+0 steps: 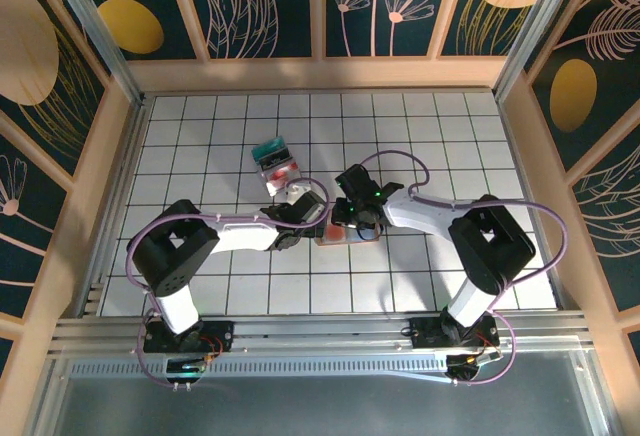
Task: Take the credit cards out of the card holder
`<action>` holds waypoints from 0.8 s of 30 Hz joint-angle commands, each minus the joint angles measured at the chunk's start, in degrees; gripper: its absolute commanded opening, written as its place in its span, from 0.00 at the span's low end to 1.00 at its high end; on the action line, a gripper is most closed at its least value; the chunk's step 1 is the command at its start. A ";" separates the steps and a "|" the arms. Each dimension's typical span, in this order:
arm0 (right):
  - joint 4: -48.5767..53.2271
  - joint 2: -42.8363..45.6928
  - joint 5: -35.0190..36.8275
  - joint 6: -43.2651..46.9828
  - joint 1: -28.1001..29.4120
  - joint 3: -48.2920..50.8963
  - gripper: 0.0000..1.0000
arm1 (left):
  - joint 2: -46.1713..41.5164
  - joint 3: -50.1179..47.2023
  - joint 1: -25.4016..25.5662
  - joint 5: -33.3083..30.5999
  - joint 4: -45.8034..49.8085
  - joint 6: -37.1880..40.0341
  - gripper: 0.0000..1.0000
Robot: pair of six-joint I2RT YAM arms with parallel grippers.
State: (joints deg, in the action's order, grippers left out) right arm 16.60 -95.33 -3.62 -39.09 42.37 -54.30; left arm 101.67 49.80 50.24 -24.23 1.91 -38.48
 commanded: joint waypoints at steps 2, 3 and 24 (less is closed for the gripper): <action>-0.62 -1.58 -1.08 1.21 0.37 -1.13 0.30 | 1.16 -0.83 -0.42 0.15 1.73 -1.52 0.99; -0.53 -1.93 -0.89 1.30 0.44 -1.08 0.30 | 1.16 -0.85 -0.40 0.16 1.86 -1.51 0.99; -4.33 -2.49 -4.21 0.30 -1.04 3.47 0.28 | -2.66 -1.86 -0.40 -0.74 5.33 -1.03 0.99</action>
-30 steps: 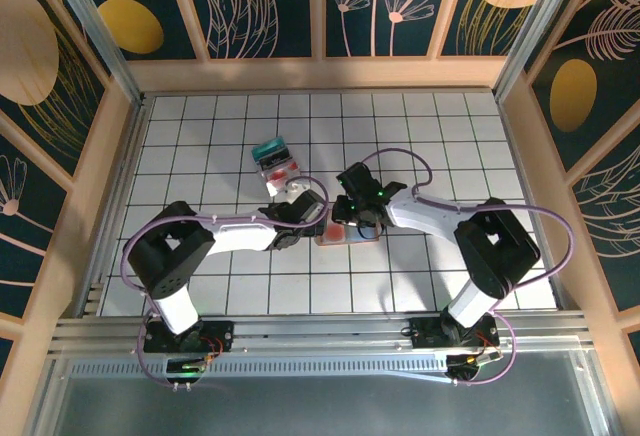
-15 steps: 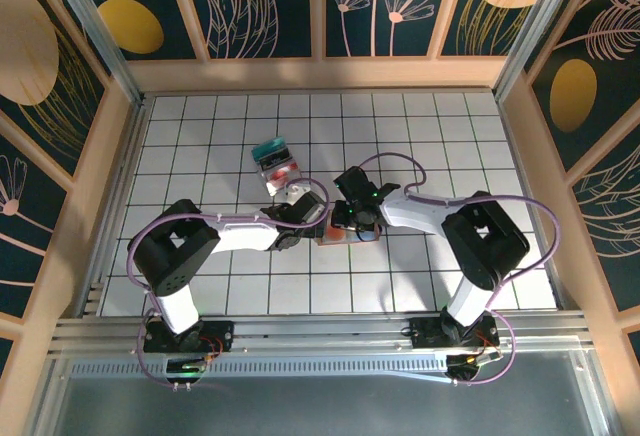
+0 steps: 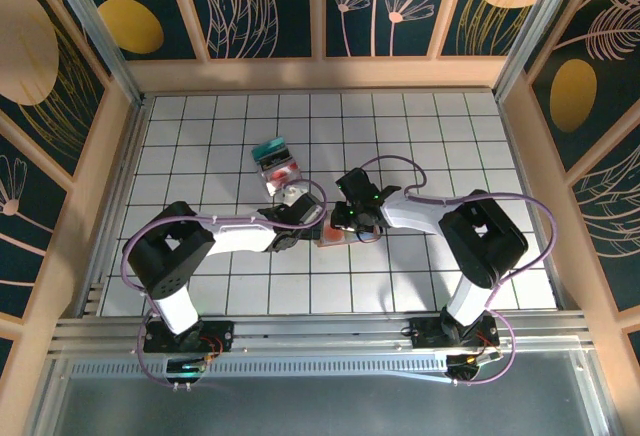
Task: Take the credit cards out of the card holder
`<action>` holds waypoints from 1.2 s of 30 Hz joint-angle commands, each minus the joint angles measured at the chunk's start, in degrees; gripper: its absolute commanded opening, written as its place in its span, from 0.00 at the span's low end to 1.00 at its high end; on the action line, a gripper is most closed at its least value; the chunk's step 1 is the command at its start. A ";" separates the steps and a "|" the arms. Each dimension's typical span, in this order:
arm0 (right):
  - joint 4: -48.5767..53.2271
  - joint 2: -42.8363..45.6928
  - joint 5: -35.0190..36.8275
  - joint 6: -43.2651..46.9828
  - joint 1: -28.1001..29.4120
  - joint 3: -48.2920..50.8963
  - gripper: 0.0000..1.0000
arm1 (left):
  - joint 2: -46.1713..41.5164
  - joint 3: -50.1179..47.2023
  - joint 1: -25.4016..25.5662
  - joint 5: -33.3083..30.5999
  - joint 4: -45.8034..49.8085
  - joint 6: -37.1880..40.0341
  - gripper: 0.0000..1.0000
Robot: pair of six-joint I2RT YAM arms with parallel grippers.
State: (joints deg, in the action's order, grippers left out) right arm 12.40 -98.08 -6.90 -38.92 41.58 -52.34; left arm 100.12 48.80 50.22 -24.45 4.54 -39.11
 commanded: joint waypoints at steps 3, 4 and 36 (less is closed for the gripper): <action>-0.13 0.63 -0.93 0.18 -0.37 1.80 0.28 | -1.59 -0.81 -0.41 -0.86 3.18 -0.18 0.99; -0.19 0.69 -1.01 0.13 -0.43 1.91 0.28 | -1.59 -0.89 -0.39 -0.87 3.20 -0.11 0.99; -15.78 7.79 -16.04 -3.74 -4.36 9.27 0.24 | 2.16 -0.91 -0.36 1.07 1.29 1.42 0.99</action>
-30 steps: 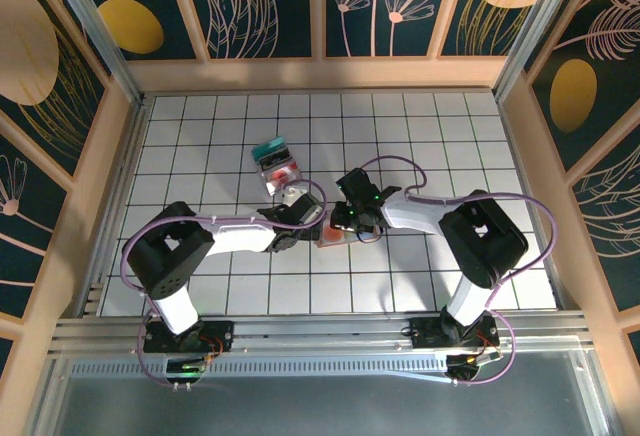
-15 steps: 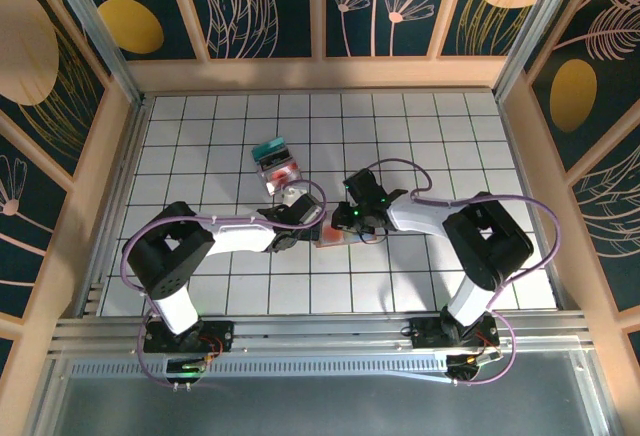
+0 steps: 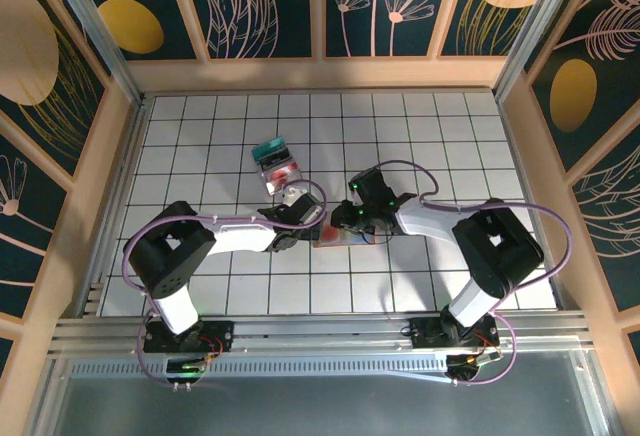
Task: Take the credit cards out of the card holder
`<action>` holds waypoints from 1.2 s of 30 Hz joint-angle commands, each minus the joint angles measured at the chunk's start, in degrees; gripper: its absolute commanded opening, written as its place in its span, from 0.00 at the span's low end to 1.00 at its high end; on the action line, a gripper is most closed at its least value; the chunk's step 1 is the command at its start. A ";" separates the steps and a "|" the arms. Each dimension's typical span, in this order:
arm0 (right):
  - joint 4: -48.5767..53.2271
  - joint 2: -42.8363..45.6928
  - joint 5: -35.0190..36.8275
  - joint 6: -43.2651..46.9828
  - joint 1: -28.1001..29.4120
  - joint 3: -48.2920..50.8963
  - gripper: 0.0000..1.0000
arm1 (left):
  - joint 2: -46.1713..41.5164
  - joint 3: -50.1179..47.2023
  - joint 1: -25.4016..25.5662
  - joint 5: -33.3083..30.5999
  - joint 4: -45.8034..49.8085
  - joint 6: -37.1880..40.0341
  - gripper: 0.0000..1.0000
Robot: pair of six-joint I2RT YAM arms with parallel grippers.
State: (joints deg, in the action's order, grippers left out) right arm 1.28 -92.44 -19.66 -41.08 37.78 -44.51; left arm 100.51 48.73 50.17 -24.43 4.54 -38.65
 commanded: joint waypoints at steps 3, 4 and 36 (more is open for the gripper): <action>-7.10 2.39 -4.55 -2.62 -0.78 2.55 0.24 | 1.74 -0.85 -0.34 1.30 1.35 1.12 0.99; -7.46 2.32 -4.61 -2.79 -0.79 2.76 0.24 | 1.77 -0.83 -0.35 1.31 1.36 1.12 0.99; -14.99 1.44 -7.40 -7.14 -1.90 5.81 0.21 | 1.92 -1.18 -0.34 1.14 1.62 -0.53 0.99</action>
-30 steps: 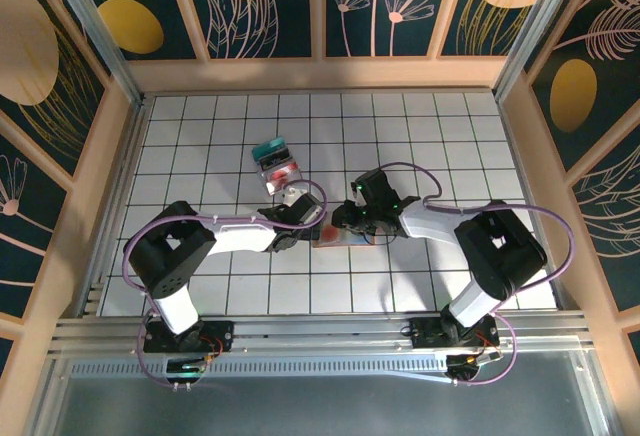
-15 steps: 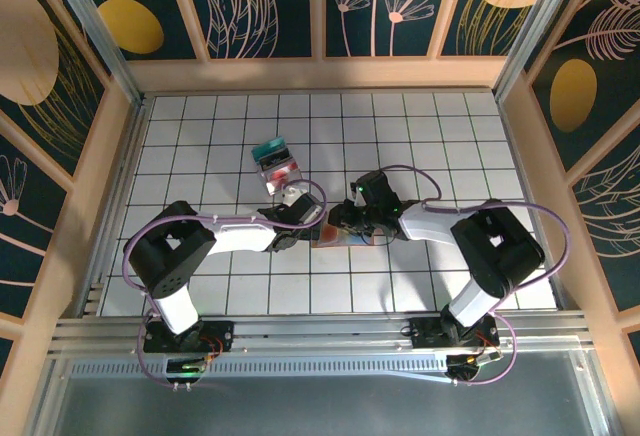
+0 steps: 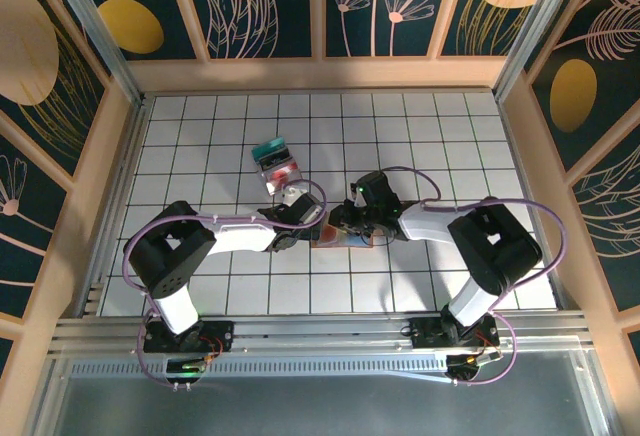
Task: Take the credit cards out of the card holder
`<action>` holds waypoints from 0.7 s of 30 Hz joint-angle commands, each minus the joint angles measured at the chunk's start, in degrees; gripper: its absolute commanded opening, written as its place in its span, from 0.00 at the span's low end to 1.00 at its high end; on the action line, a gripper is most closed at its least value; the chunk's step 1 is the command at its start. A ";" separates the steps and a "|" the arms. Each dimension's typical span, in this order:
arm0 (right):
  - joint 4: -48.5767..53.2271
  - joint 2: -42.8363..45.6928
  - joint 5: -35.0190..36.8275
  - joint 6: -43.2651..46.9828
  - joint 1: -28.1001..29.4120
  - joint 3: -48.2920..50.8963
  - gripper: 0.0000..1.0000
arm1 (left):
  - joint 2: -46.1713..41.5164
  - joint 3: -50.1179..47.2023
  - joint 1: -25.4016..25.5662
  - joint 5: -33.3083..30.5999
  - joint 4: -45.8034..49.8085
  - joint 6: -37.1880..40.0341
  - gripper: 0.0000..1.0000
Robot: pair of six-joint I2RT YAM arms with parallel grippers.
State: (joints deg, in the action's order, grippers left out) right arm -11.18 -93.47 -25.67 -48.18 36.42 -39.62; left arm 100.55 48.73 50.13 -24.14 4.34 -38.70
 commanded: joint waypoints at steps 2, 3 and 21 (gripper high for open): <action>-2.88 3.49 -1.66 -0.24 -0.95 1.46 0.21 | 2.06 -1.03 -0.30 0.77 1.90 -0.42 0.99; -2.96 3.79 -1.75 -0.31 -1.09 1.68 0.21 | 2.19 -0.90 -0.34 0.78 1.99 -0.37 0.99; 4.76 8.94 2.38 2.27 -4.08 2.61 0.06 | 2.89 0.25 -0.29 0.34 2.45 0.22 0.99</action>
State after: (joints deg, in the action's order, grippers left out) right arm -8.51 -86.80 -25.12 -47.22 32.82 -37.50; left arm 101.06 49.08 50.13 -24.45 4.21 -38.68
